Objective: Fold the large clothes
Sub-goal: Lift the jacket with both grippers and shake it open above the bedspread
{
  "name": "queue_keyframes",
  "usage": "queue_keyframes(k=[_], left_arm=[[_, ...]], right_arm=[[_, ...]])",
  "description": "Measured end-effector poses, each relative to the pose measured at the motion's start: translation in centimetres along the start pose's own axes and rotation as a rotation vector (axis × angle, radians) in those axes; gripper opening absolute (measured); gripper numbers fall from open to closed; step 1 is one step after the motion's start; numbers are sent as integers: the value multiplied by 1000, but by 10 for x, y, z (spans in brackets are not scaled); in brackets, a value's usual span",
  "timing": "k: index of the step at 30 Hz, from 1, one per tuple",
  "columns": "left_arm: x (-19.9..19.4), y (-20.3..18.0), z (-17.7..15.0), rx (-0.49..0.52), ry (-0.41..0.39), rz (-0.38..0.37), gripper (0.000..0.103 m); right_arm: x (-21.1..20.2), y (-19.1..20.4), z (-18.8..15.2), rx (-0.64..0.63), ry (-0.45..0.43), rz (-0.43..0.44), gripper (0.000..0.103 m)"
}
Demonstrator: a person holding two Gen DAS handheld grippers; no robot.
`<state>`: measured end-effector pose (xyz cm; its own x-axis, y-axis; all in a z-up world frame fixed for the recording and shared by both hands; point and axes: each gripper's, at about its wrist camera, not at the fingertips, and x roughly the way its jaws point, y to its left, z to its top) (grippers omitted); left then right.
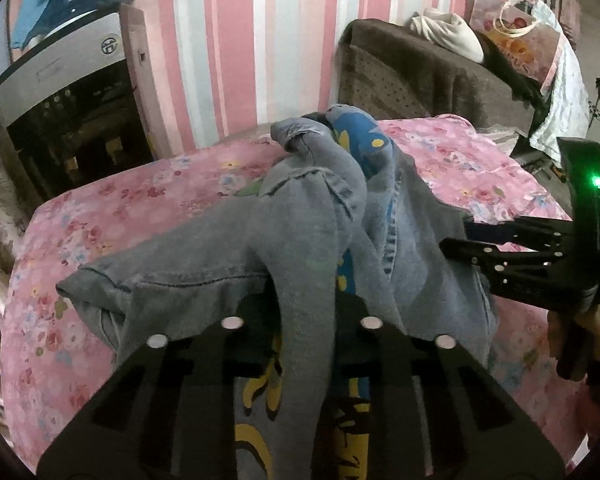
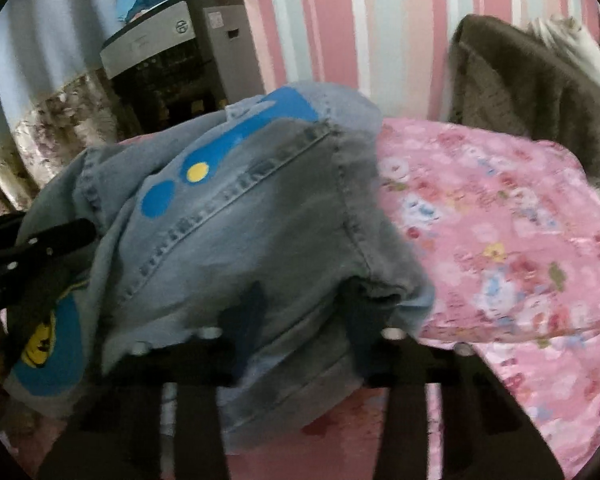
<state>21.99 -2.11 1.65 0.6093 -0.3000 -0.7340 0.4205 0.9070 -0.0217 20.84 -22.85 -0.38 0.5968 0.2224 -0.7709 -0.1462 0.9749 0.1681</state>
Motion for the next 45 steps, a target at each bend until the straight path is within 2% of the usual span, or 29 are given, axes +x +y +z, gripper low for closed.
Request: queue_keyframes(k=[1, 2, 4, 6, 10, 13, 18, 21, 22, 24, 26, 28, 32, 34, 35, 36, 38, 41, 43, 45], left_arm=[[-1, 0, 1, 5, 1, 1, 13], [-2, 2, 3, 9, 0, 6, 10], [-3, 6, 7, 13, 1, 14, 9], [-4, 17, 13, 13, -1, 29, 9], [-5, 51, 27, -8, -15, 103, 8], [-4, 86, 38, -51, -11, 155, 8], [0, 140, 53, -96, -7, 259, 8], [2, 164, 60, -89, -3, 350, 7], [6, 176, 62, -87, 10, 400, 7], [16, 191, 61, -84, 41, 428, 7], [34, 199, 60, -65, 75, 437, 7], [51, 190, 55, 10, 77, 500, 7], [57, 197, 49, -47, 76, 466, 10], [43, 193, 45, -59, 49, 466, 24], [37, 193, 43, -64, 39, 469, 38], [28, 189, 41, -70, 26, 470, 51], [8, 177, 33, -66, -4, 474, 64], [-11, 162, 21, -74, -22, 449, 66], [-26, 149, 10, -88, -33, 418, 69], [-38, 136, -4, -98, -46, 402, 78]], right_arm=[[0, 2, 1, -10, -5, 1, 21], [0, 3, 1, -18, -9, 1, 15], [-2, 1, 3, -25, -38, -7, 8], [-7, -1, 5, -49, -65, -32, 7], [-17, 2, 17, -163, -139, -213, 6], [-24, -18, 31, -168, -173, -334, 5], [-25, -55, 49, -182, -163, -434, 5], [-24, -60, 57, -243, -185, -598, 0], [-31, -76, 62, -217, -204, -647, 0], [-44, -121, 73, -94, -190, -631, 0], [-47, -145, 74, -58, -155, -605, 0], [-45, -152, 68, -5, -120, -531, 0], [-16, -138, 45, 19, -53, -376, 3], [-9, -128, 31, 62, -52, -283, 4], [-7, -122, 25, 88, -54, -226, 11], [-8, -118, 21, 102, -59, -199, 28], [-9, -105, 10, 118, -64, -147, 38], [-13, -83, -2, 88, -64, -127, 40], [-18, -73, -9, 98, -71, -103, 48], [-23, -71, -16, 132, -75, -69, 58]])
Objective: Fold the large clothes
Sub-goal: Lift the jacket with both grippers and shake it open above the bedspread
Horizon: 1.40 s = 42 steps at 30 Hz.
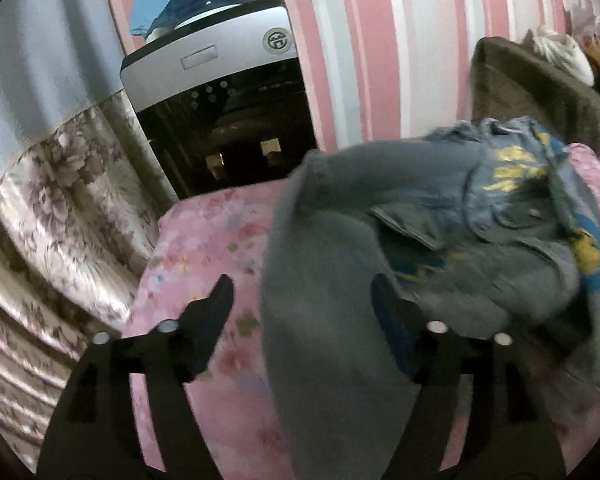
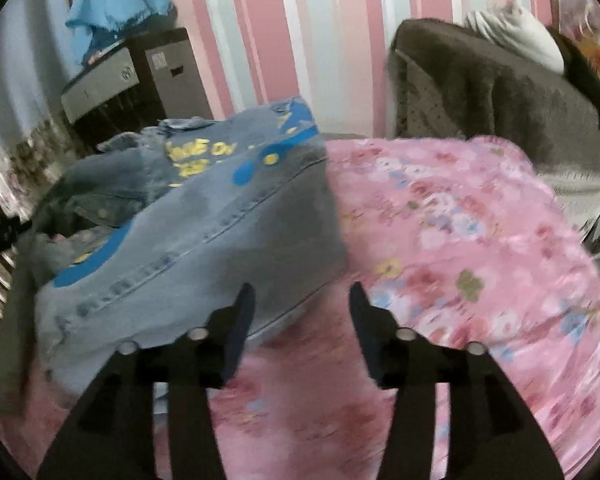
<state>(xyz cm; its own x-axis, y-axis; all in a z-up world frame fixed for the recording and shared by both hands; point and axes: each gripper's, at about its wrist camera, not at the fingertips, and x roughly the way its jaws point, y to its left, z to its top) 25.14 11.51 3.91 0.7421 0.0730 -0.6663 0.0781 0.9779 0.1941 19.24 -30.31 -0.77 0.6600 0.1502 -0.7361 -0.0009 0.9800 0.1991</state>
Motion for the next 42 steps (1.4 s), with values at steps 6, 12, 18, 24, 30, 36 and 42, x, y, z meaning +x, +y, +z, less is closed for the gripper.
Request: queue_keyframes(k=[6, 12, 18, 24, 30, 36, 42], left_arm=[[-24, -4, -47, -49, 35, -36, 82], [-24, -5, -77, -61, 88, -74, 35], [-16, 18, -73, -83, 90, 10, 12], [12, 89, -60, -141, 114, 159, 10], [36, 99, -54, -147, 148, 139, 13], [9, 87, -52, -158, 72, 129, 73], [-36, 49, -56, -101, 2, 44, 80]], right_arm=[[16, 7, -25, 124, 64, 144, 59], [20, 40, -29, 51, 58, 155, 38], [13, 55, -22, -109, -35, -9, 4], [-12, 15, 10, -181, -129, -293, 4], [0, -75, 38, -162, -44, -541, 5], [3, -112, 24, 4, 16, -420, 58], [-39, -49, -23, -1, -87, -182, 58]])
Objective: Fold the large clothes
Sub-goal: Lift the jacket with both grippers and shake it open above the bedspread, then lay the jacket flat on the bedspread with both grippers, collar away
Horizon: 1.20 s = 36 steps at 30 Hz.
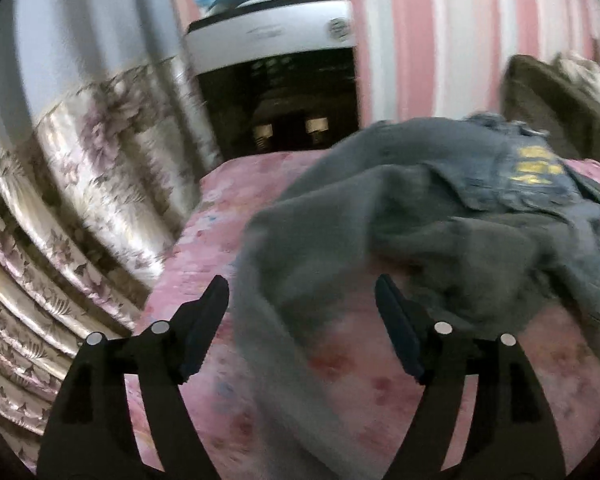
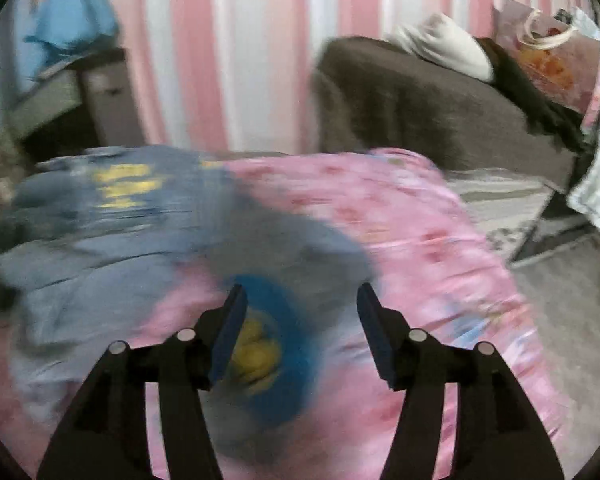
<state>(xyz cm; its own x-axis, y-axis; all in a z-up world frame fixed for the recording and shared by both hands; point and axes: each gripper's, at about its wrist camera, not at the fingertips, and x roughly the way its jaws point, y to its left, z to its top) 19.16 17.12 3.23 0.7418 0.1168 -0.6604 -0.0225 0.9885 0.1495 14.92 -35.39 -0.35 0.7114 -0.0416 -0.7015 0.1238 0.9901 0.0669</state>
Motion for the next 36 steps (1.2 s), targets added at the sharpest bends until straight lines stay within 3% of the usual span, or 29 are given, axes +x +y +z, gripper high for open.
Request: queue_keyframes(k=[3, 7, 13, 17, 20, 23, 24, 25, 26, 27, 32, 36], left_arm=[[-11, -30, -9, 47, -15, -64, 87], [1, -64, -21, 109, 23, -99, 87], [29, -78, -27, 127, 86, -122, 84], [47, -78, -29, 125, 116, -145, 74], [56, -77, -31, 110, 138, -197, 55], [59, -80, -31, 116, 137, -219, 46], [59, -82, -30, 125, 135, -219, 40], [58, -83, -30, 130, 136, -228, 36], [58, -84, -29, 130, 137, -237, 27], [57, -83, -28, 130, 137, -238, 22], [27, -67, -12, 86, 105, -299, 15], [-36, -49, 0, 59, 11, -350, 13]], right_arm=[[-9, 32, -19, -4, -5, 108, 58], [-18, 78, -42, -12, 16, 234, 58], [-32, 124, -71, -72, 44, 304, 58], [-34, 127, -81, -32, 61, 333, 58], [-29, 128, -89, 23, 84, 398, 58], [-23, 140, -94, 14, 120, 445, 57], [-21, 144, -95, 7, 131, 452, 56], [-17, 149, -95, -5, 141, 457, 50], [-14, 156, -94, -36, 131, 444, 29], [-13, 160, -92, -75, 117, 421, 22], [-42, 152, -65, -142, -29, 343, 17], [-87, 121, -34, -133, -164, 271, 16]])
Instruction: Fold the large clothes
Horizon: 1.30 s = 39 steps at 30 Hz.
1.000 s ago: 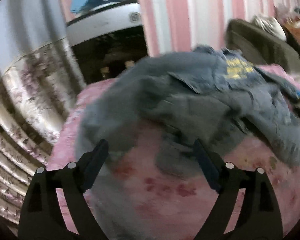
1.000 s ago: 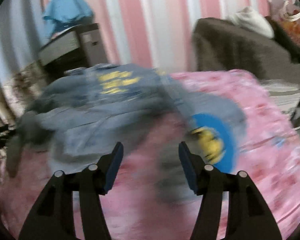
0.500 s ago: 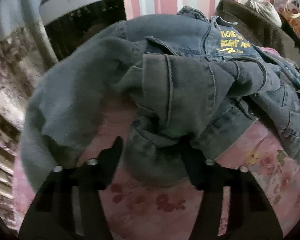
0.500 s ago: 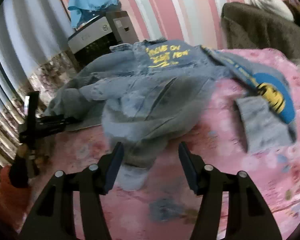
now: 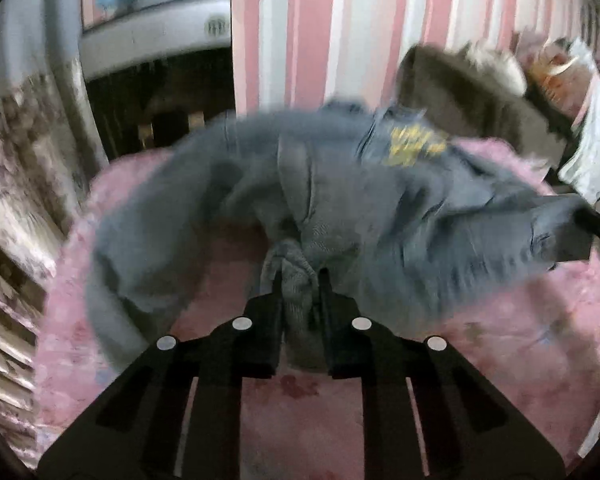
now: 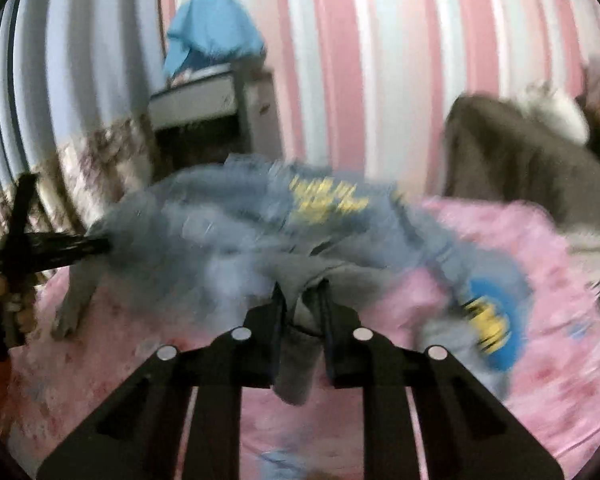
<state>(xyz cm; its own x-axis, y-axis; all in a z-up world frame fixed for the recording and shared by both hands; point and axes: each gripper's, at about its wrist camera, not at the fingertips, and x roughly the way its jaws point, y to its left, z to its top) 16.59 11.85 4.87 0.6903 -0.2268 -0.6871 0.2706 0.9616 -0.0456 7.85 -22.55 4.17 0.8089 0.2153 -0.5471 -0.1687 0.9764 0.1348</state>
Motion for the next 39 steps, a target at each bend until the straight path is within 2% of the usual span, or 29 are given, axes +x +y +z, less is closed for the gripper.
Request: queue_keyframes(k=[4, 6, 8, 10, 11, 12, 16, 18, 20, 22, 23, 25, 26, 27, 28, 29, 30, 32, 36, 39], left_arm=[[-66, -4, 1, -16, -61, -28, 13], [-84, -6, -4, -25, -59, -56, 13], [-94, -14, -21, -19, -34, -47, 13], [-93, -24, -40, -7, -9, -29, 13], [-92, -27, -50, -8, 5, -31, 13], [-91, -29, -64, -18, 21, -36, 12], [-92, -32, -100, -46, 39, -27, 11], [-90, -33, -115, -65, 67, -31, 11], [-81, -34, -124, -28, 87, 29, 14], [-73, -35, -129, -2, 101, 87, 23], [-73, -34, -128, 1, 95, 103, 29], [-76, -32, -123, 9, 73, 136, 54], [-79, -30, -117, 9, 48, 149, 71], [-82, -30, -112, 11, 33, 157, 75], [-84, -30, -107, 17, 24, 161, 77], [-84, -29, -99, 25, 18, 159, 77], [-84, -27, -91, 26, 16, 150, 80], [-76, -24, -75, 28, 21, 140, 83], [-48, -17, -47, 27, 33, 149, 83], [-23, -12, -19, 27, 42, 126, 83]], right_arm=[[-41, -25, 14, 11, -73, -59, 15], [-56, -34, 14, 20, -79, -72, 15], [-65, -38, 5, 20, -60, -80, 15], [-68, -38, -11, 11, -25, -81, 15], [-70, -38, -20, 12, -9, -79, 12], [-71, -37, -28, 11, 3, -81, 0], [-93, -45, -55, 27, 2, -129, 0], [-92, -53, -63, 39, 45, -138, 0], [-86, -58, -69, 45, 65, -133, 0], [-71, -60, -72, 42, 115, -134, 1], [-65, -60, -72, 41, 118, -132, 3], [-53, -61, -74, 47, 141, -116, 3], [-47, -60, -72, 48, 147, -110, 3], [-40, -59, -68, 48, 156, -97, 4], [-36, -56, -66, 47, 160, -90, 4], [-31, -54, -64, 41, 165, -83, 9], [-24, -52, -59, 30, 174, -75, 19], [-14, -46, -51, 10, 177, -73, 31], [9, -37, -32, -29, 199, -61, 31], [25, -32, -14, -59, 201, -54, 31]])
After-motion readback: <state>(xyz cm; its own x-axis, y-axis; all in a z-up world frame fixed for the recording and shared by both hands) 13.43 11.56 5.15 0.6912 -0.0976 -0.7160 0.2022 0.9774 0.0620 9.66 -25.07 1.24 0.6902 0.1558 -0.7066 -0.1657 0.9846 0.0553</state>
